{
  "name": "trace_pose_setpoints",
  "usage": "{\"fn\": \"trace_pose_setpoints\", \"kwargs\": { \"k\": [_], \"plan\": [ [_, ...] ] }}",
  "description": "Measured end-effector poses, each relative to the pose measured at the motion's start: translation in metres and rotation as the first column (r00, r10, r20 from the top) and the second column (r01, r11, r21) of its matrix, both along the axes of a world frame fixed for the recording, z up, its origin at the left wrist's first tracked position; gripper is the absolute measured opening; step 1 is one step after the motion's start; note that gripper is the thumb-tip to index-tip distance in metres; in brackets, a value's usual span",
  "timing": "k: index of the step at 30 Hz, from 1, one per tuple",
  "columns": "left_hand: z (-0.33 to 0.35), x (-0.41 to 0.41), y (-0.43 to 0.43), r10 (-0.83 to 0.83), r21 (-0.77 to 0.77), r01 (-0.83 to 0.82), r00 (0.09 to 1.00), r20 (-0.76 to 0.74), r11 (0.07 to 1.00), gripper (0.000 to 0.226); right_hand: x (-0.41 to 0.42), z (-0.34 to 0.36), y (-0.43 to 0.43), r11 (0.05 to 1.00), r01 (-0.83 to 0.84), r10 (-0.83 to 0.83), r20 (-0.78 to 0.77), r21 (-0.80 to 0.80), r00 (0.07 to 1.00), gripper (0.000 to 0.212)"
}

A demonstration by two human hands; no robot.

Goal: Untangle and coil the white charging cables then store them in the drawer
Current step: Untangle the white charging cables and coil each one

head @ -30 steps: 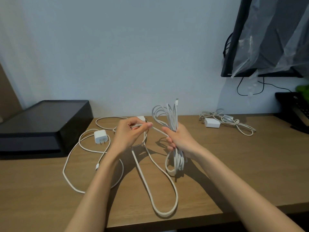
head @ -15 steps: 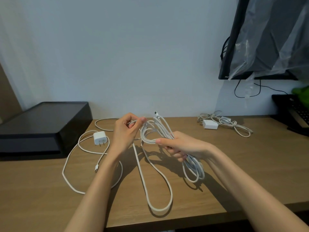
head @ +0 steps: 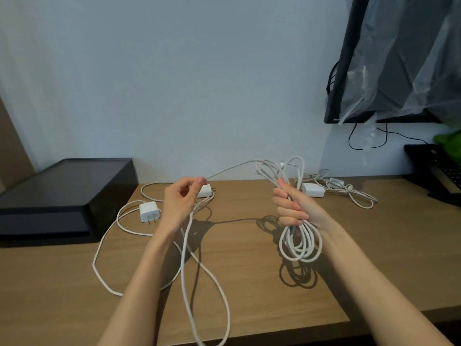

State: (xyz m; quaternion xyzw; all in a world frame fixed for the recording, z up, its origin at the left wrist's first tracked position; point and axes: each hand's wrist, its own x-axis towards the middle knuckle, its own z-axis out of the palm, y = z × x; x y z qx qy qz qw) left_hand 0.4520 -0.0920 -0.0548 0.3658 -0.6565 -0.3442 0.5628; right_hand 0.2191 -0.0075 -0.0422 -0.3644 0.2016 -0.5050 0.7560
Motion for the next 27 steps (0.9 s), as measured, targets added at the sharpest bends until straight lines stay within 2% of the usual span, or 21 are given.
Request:
{"fn": "trace_pose_setpoints", "kwargs": {
  "k": [2, 5, 7, 10, 13, 15, 19, 24, 26, 27],
  "plan": [
    [-0.003, 0.000, -0.001, -0.004, -0.012, 0.004, 1.000, 0.026, 1.000, 0.013, 0.000, 0.002, -0.001, 0.997, 0.077, -0.078, 0.021, 0.008, 0.997, 0.036],
    [-0.005, -0.001, 0.001, 0.009, -0.010, -0.009, 1.000, 0.025, 1.000, 0.009, 0.010, 0.001, -0.003, 0.938, 0.347, -0.342, -0.149, 0.011, 0.928, 0.036],
    [-0.006, -0.005, 0.004, 0.000, 0.015, 0.000, 1.000, 0.029, 1.000, 0.011, 0.019, -0.002, -0.004, 0.882, 0.463, -0.461, -0.350, -0.085, 0.815, 0.034],
    [-0.010, -0.015, 0.009, -0.018, 0.072, 0.013, 0.997, 0.077, 0.997, 0.013, 0.036, -0.007, -0.005, 0.829, 0.506, -0.535, -0.602, -0.239, 0.592, 0.032],
    [-0.013, -0.023, 0.015, -0.045, 0.066, 0.037, 0.991, 0.128, 0.997, 0.015, 0.051, -0.012, -0.013, 0.761, 0.560, -0.600, -0.682, -0.327, 0.418, 0.027],
    [-0.015, -0.027, 0.019, -0.065, 0.019, 0.063, 0.978, 0.196, 0.998, 0.017, 0.055, -0.015, -0.019, 0.731, 0.579, -0.621, -0.704, -0.362, 0.344, 0.024],
    [-0.016, -0.032, 0.025, -0.068, -0.065, 0.086, 0.967, 0.244, 0.994, 0.013, 0.055, -0.013, -0.026, 0.715, 0.595, -0.632, -0.702, -0.367, 0.328, 0.026],
    [-0.019, -0.034, 0.026, -0.125, -0.076, 0.155, 0.944, 0.307, 0.985, 0.013, 0.055, -0.006, -0.028, 0.784, 0.581, -0.563, -0.644, -0.218, 0.518, 0.023],
    [-0.020, -0.034, 0.026, -0.142, -0.097, 0.186, 0.926, 0.351, 0.978, 0.010, 0.055, -0.007, -0.028, 0.798, 0.558, -0.554, -0.643, -0.228, 0.529, 0.023],
    [-0.020, -0.034, 0.026, -0.139, -0.103, 0.189, 0.918, 0.371, 0.976, 0.015, 0.055, -0.009, -0.027, 0.797, 0.556, -0.557, -0.641, -0.235, 0.528, 0.023]
  ]
}}
